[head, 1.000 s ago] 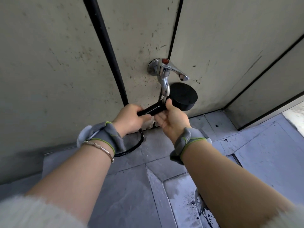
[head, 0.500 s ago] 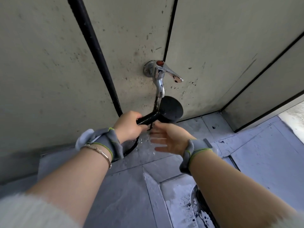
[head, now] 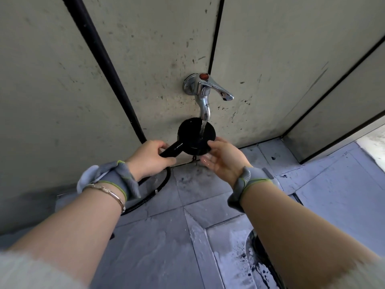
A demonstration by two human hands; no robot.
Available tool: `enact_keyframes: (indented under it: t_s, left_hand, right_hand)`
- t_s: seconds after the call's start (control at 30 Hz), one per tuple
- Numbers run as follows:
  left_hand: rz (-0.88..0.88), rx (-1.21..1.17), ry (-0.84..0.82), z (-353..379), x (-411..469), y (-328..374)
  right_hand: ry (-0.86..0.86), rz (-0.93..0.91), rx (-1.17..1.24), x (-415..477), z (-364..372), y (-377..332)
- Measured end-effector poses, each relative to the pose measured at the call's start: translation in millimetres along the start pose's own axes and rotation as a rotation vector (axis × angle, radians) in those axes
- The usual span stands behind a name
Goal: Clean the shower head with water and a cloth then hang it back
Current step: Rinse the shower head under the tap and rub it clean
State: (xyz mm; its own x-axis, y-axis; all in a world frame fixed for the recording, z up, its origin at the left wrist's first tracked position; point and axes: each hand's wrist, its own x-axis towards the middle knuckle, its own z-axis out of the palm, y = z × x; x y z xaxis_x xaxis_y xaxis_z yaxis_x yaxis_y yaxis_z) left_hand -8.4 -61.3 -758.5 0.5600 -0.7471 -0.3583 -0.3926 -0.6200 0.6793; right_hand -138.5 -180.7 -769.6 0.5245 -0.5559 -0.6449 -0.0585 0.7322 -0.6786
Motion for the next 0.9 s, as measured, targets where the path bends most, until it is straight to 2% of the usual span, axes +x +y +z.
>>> enact_keyframes:
  t_s: [0.13,0.2,0.4,0.53,0.6,0.67,0.77,0.9]
  left_hand:
    - [0.015,-0.045,0.110,15,9,13]
    - [0.014,-0.076,0.114,23,11,17]
    - [-0.009,-0.102,0.032,30,14,19]
    - [-0.016,-0.280,-0.039,30,10,21]
    - [-0.035,-0.304,-0.013,33,9,20]
    - [-0.047,-0.283,0.012,35,9,20]
    - [-0.008,-0.233,0.015,35,10,21]
    - [0.075,-0.178,0.013,31,13,21]
  right_hand:
    - [0.001,-0.003,-0.010,-1,-5,0]
    - [0.010,0.004,0.013,-2,-10,-3]
    - [-0.010,-0.013,0.151,-5,-16,-4]
    - [-0.039,-0.032,0.144,-4,-13,-5]
    - [-0.006,-0.061,0.005,-3,-8,-3]
    - [0.069,-0.147,-0.244,1,-1,1]
    - [0.165,-0.381,-0.659,10,7,5]
    - [0.245,-0.632,-1.074,17,18,4]
